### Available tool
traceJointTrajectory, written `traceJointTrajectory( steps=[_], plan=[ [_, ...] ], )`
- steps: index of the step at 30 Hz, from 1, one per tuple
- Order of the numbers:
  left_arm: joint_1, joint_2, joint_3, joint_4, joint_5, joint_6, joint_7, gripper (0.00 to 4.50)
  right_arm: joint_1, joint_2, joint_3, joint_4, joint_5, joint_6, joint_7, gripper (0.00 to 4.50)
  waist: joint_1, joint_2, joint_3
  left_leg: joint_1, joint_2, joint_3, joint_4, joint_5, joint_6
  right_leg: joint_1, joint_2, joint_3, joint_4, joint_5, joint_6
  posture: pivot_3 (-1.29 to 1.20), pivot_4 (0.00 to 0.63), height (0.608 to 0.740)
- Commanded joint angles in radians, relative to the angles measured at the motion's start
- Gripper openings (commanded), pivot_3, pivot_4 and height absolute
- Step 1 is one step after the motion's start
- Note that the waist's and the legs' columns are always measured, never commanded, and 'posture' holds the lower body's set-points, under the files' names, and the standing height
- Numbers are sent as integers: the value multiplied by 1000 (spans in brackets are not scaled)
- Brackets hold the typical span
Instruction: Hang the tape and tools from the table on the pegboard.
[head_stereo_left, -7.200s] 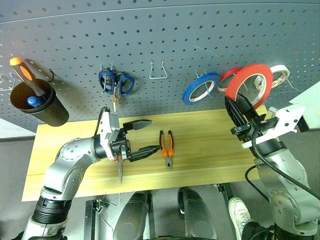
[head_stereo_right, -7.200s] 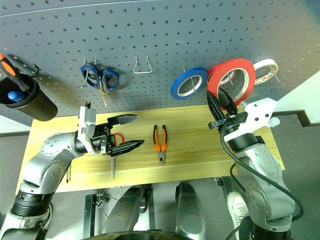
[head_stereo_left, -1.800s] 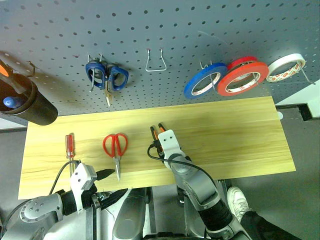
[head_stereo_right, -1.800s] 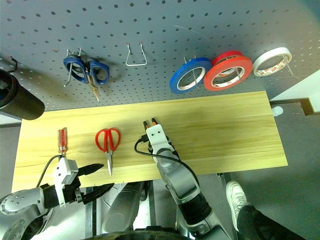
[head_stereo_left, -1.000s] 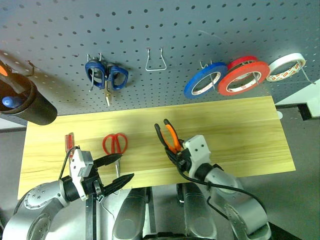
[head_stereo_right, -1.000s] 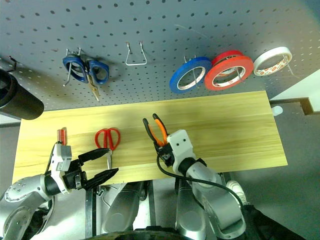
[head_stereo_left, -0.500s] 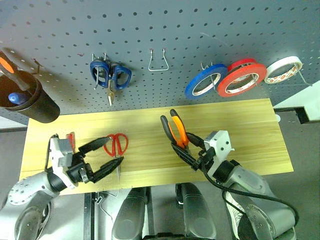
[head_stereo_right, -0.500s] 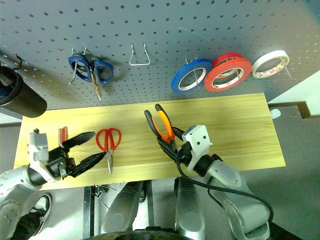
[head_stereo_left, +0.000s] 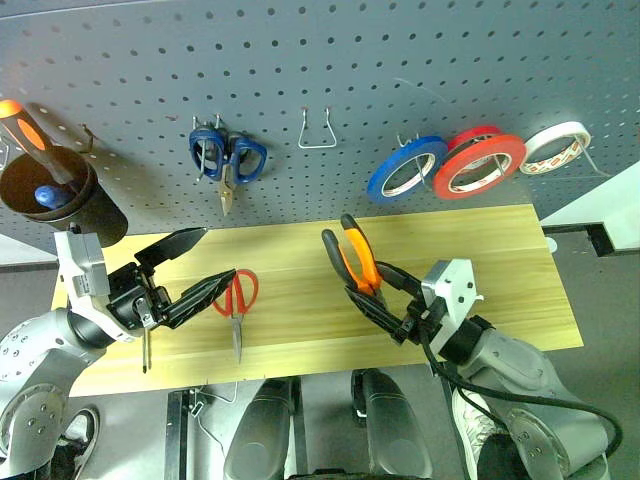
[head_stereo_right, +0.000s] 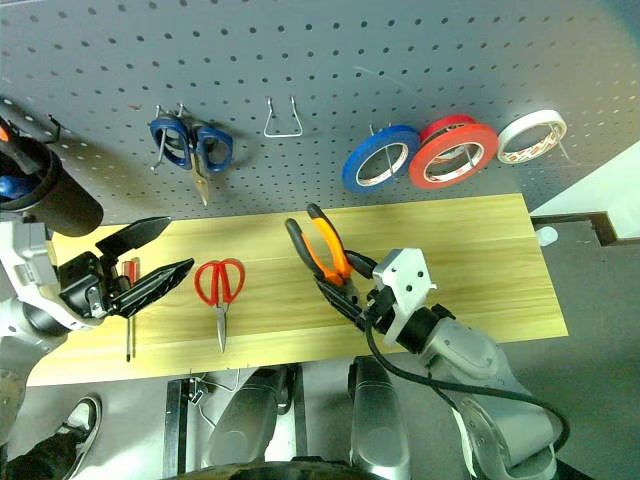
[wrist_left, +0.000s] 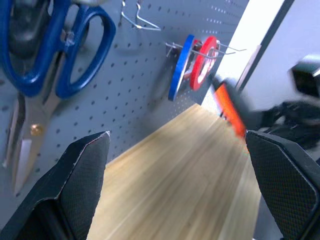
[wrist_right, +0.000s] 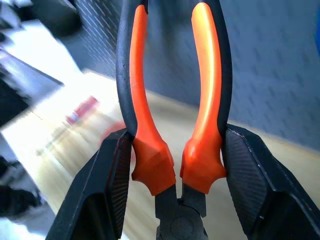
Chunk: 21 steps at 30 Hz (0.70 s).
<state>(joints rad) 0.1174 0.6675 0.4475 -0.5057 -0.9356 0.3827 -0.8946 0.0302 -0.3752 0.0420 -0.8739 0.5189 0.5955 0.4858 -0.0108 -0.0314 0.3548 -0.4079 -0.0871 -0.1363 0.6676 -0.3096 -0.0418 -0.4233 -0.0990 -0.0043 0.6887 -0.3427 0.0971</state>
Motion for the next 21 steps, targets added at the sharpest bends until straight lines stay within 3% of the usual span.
traceJointTrajectory(
  steps=[1, 7, 21],
  plan=[
    [-8, 2, -8, 9, 10, -10, -20, 4500, -93, 37, -26, -98, 87, -1, -64, 2350, 0, 0, -4, 0, 0, 0, 0, 0, 0, 0, 0, 0, 0, 0, 0, 111, 272, 725],
    [-29, -4, -26, 38, 23, -15, -34, 4500, -289, 87, -9, -56, 57, 10, -194, 2350, 1, -1, -16, 0, 1, 0, 0, 1, -1, 0, 1, 0, 0, 1, -1, 108, 264, 725],
    [-33, -43, -43, 61, 59, -33, -49, 4500, -644, 252, 148, 296, -249, -151, -320, 2349, -8, 0, -26, 0, 1, 1, 3, 1, -2, -3, 1, 0, 8, 1, -1, 100, 262, 725]
  ],
)
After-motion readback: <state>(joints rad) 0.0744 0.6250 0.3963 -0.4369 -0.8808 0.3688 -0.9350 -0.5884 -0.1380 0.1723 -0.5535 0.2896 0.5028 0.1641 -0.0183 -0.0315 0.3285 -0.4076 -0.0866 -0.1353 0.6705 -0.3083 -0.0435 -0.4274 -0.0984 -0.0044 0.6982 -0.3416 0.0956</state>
